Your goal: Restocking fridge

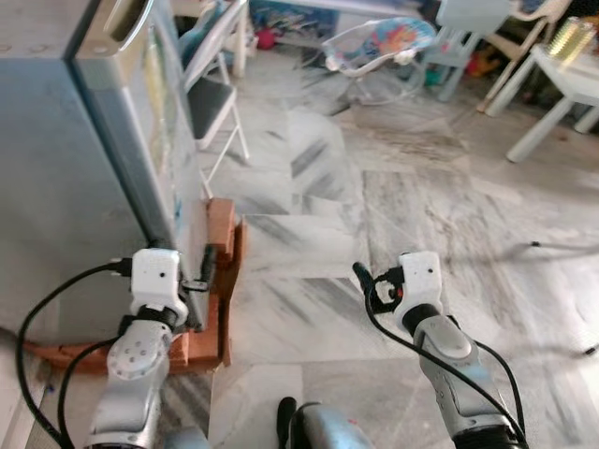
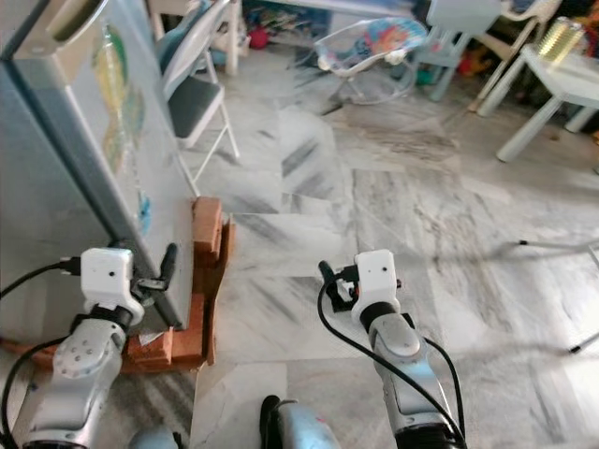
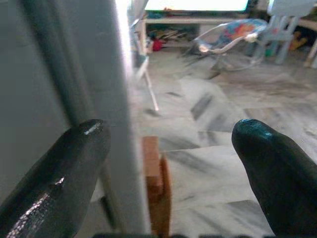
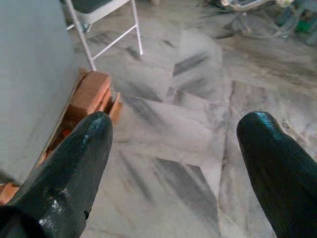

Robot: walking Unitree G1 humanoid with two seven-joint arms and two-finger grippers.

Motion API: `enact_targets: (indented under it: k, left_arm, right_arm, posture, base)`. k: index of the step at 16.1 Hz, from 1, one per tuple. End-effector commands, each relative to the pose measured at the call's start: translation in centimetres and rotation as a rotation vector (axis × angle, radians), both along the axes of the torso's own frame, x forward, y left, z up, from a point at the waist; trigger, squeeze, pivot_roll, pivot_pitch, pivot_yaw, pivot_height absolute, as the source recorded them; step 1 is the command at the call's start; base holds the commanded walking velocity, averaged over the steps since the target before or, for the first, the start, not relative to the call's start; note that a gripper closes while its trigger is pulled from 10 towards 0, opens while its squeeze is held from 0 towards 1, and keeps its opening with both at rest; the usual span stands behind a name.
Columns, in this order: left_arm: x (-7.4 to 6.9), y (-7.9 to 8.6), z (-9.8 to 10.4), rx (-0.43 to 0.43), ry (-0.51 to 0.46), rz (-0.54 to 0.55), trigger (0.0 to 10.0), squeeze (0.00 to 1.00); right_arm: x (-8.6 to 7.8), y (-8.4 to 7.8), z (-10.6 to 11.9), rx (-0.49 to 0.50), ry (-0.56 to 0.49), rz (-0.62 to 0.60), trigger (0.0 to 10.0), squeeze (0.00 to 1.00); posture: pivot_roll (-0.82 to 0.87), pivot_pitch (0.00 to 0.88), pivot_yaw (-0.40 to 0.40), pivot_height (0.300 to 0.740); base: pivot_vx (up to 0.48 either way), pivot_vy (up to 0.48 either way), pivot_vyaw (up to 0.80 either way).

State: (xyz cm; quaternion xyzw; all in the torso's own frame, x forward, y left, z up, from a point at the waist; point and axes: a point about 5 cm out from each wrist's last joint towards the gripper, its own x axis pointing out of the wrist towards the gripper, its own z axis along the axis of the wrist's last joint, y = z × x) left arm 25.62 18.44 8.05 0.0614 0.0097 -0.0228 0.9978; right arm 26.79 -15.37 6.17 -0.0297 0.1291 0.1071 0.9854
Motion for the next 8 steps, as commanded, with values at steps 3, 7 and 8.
enact_targets:
  k: [3, 7, 8]
  left_arm:
    - [0.7, -0.3, -0.1, 0.006, 0.008, -0.004, 10.0, 0.0]
    - [3.1, -0.6, 0.5, 0.021, -0.013, -0.01, 10.0, 0.0]
    - [3.4, -0.5, 0.7, 0.023, -0.017, -0.007, 10.0, 0.0]
  right_arm:
    - [-0.3, -0.1, 0.1, -0.009, 0.023, 0.033, 10.0, 0.0]
    - [-1.5, 1.6, 0.9, -0.023, 0.062, 0.22, 10.0, 0.0]
    - [-1.7, 1.6, 0.8, -0.032, 0.071, 0.231, 10.0, 0.0]
  posture:
    - [0.1, 0.147, -0.136, 0.74]
    - [0.09, 0.151, -0.145, 0.74]
    - [0.09, 0.151, -0.145, 0.74]
  base:
    - [0.0, 0.0, 0.0]
    - [0.0, 0.0, 0.0]
    - [0.0, 0.0, 0.0]
